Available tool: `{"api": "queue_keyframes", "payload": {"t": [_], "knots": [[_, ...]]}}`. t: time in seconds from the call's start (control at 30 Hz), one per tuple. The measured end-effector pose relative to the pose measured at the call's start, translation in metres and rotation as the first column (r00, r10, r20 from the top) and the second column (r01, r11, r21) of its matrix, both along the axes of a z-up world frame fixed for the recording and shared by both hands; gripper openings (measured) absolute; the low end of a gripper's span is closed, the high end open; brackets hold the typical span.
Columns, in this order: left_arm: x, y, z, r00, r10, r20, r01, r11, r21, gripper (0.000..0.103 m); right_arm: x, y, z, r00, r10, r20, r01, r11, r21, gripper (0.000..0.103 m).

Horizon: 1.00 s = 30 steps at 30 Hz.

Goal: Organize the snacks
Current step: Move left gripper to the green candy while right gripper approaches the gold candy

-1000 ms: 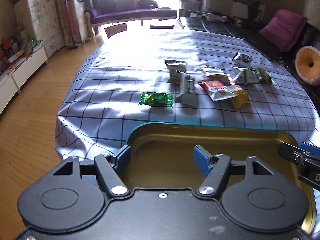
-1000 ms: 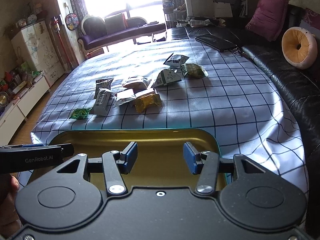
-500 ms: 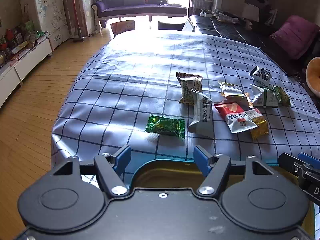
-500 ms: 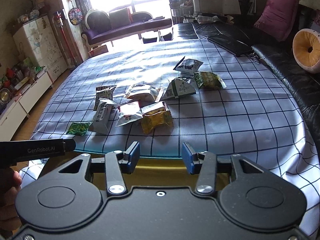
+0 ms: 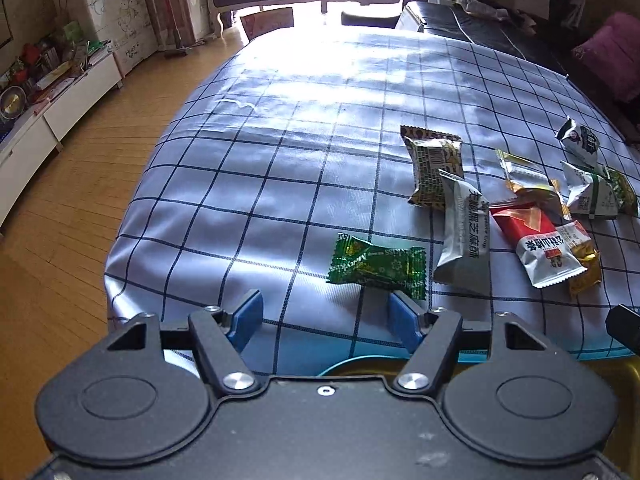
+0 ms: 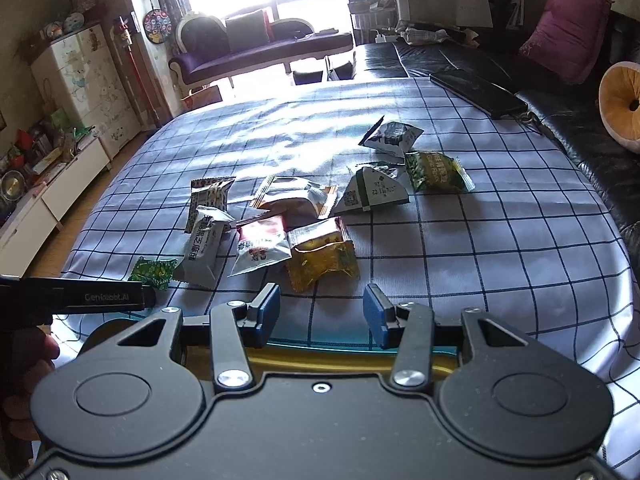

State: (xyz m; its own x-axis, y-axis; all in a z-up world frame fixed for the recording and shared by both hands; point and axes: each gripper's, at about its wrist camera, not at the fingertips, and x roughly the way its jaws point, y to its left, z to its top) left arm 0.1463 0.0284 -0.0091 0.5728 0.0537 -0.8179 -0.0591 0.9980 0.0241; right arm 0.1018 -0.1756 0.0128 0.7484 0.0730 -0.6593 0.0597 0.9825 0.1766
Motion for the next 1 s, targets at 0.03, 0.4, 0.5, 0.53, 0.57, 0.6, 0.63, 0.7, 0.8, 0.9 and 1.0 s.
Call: {"api": "queue_keyframes", "payload": {"t": [0.03,0.4,0.5,0.53,0.57,0.6,0.63,0.7,0.8,0.9,1.0], "knots": [[0.003,0.002,-0.001,1.0,0.007,-0.002,-0.007,1.0,-0.002,0.074,0.001,0.001,0.0,1.0,0.001,0.0,-0.001,1.0,-0.001,0.054],[0.03,0.009,-0.008,0.998,0.049,-0.033,-0.049,0.999,0.014,0.086,0.021,0.007,-0.011,1.0,-0.009,-0.029,0.009,1.0,-0.013,0.054],[0.032,0.01,-0.009,0.998,0.044,-0.04,-0.043,0.999,0.01,0.087,0.026,0.007,-0.015,0.999,-0.018,-0.042,0.017,1.0,-0.018,0.054],[0.034,0.01,-0.009,0.998,0.043,-0.042,-0.042,0.999,0.009,0.088,0.029,0.008,-0.017,0.999,-0.02,-0.049,0.019,1.0,-0.024,0.054],[0.035,0.011,-0.009,0.998,0.043,-0.045,-0.043,0.999,0.011,0.089,0.031,0.008,-0.018,0.998,-0.023,-0.055,0.021,0.999,-0.029,0.054],[0.036,0.011,-0.01,0.998,0.047,-0.048,-0.047,0.999,0.012,0.092,0.034,0.009,-0.02,0.998,-0.025,-0.06,0.023,0.999,-0.034,0.054],[0.038,0.012,-0.011,0.997,0.05,-0.051,-0.05,0.999,0.011,0.094,0.037,0.009,-0.022,0.998,-0.026,-0.062,0.024,0.999,-0.037,0.054],[0.041,0.016,-0.013,0.997,0.051,-0.058,-0.051,0.999,0.004,0.096,0.041,0.011,-0.024,0.998,-0.026,-0.056,0.023,0.998,-0.05,0.054],[0.042,0.016,-0.014,0.997,0.047,-0.055,-0.047,0.999,0.006,0.096,0.047,0.01,-0.023,0.998,-0.036,-0.042,0.032,0.996,-0.086,0.052],[0.039,0.014,-0.014,0.998,0.044,-0.049,-0.044,0.999,0.012,0.096,0.049,-0.002,-0.021,0.996,-0.087,-0.032,0.084,0.991,-0.102,0.052],[0.038,0.013,-0.016,0.997,0.055,-0.047,-0.054,0.998,0.02,0.1,0.046,-0.018,-0.021,0.987,-0.158,-0.041,0.154,0.984,-0.092,0.05]]}}
